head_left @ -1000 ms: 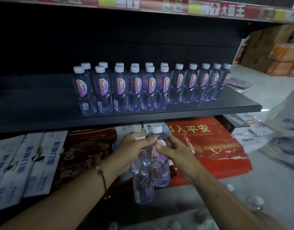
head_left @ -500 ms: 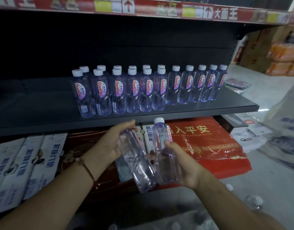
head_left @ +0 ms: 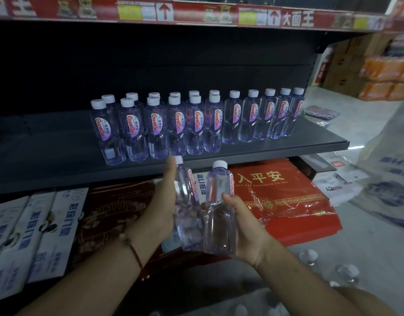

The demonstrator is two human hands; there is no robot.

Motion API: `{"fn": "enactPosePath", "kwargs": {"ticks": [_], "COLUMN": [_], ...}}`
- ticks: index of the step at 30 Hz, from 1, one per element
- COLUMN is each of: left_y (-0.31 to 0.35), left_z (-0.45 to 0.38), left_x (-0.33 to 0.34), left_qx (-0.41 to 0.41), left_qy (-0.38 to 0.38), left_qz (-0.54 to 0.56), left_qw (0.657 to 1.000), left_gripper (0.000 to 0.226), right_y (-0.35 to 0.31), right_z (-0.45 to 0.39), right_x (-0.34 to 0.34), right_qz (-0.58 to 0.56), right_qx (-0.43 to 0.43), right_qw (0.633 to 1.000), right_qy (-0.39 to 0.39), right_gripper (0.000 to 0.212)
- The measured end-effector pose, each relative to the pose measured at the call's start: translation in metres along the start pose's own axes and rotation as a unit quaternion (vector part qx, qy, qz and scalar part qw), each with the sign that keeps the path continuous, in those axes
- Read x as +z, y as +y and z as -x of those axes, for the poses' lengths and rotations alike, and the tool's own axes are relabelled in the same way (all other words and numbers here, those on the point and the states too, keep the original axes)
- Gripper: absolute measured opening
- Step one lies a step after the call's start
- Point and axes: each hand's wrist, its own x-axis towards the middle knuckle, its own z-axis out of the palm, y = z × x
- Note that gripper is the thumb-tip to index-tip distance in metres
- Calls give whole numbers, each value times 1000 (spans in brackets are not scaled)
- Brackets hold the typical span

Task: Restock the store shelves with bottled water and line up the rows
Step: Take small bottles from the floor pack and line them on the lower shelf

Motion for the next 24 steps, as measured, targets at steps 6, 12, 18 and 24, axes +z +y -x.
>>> {"fn": "enactPosePath", "kwargs": {"ticks": [6, 12, 18, 24], "left_y": [-23, -20, -10, 0], "left_z": [-7, -21, -36, -41], "left_x": [3, 2, -2, -2], "left_qx": [-12, 20, 82, 132], "left_qy": [-25, -26, 18, 32], "left_qz": [-192, -202, -219, -244], "left_qw": [981, 979, 972, 960], "left_gripper": [117, 79, 59, 48], "right_y": [-13, -26, -72, -139], "right_z": [2, 4, -16, -55], "right_x": [-4, 5, -16, -35], "right_qz": [-46, 65, 192, 314], "right_qx": [-32, -73, -196, -257], "right_qw": [998, 987, 937, 867], "right_qy": [41, 127, 216, 289], "right_gripper": [54, 38, 53, 37]}}
